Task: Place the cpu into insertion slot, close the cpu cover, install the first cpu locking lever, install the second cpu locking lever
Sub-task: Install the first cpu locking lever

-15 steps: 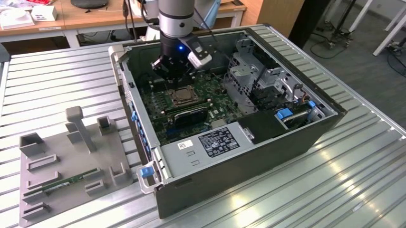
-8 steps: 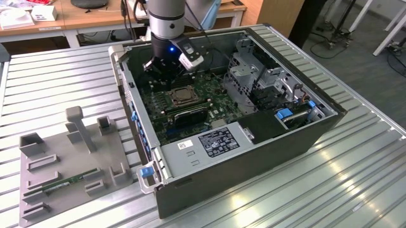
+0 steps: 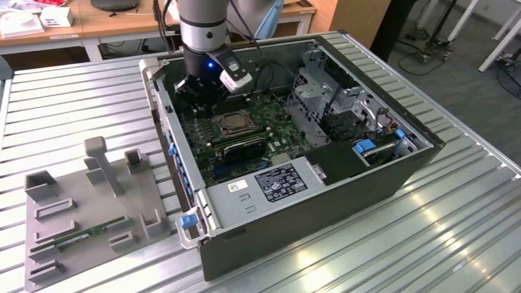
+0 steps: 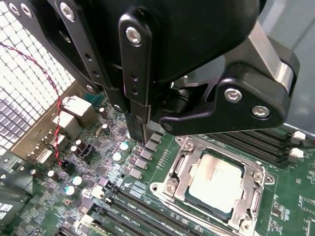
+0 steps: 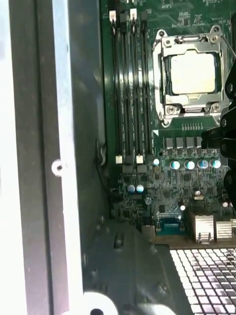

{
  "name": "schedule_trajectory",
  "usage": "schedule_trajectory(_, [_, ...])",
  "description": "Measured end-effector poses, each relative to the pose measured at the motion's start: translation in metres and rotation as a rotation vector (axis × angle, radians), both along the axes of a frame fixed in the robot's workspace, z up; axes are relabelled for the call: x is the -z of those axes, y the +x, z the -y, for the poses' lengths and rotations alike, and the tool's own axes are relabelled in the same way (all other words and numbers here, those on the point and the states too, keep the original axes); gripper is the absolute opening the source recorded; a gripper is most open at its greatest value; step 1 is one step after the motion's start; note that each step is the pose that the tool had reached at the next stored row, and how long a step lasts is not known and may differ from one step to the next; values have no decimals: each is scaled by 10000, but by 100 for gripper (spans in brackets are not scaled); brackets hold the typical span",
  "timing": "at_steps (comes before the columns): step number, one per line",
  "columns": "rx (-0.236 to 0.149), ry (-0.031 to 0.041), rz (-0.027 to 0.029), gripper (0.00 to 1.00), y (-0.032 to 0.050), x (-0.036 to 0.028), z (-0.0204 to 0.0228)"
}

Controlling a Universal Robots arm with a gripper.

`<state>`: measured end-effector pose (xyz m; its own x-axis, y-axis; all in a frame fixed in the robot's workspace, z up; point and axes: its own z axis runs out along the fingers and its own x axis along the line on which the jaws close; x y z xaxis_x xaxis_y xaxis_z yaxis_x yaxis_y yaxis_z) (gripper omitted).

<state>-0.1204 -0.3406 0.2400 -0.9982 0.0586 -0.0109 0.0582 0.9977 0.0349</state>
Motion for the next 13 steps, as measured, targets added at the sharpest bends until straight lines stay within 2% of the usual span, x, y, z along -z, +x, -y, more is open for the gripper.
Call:
schedule_trajectory(6, [1, 4, 20, 11, -24, 0, -15])
schedule_trajectory(13, [0, 16, 30, 11, -26, 0, -97])
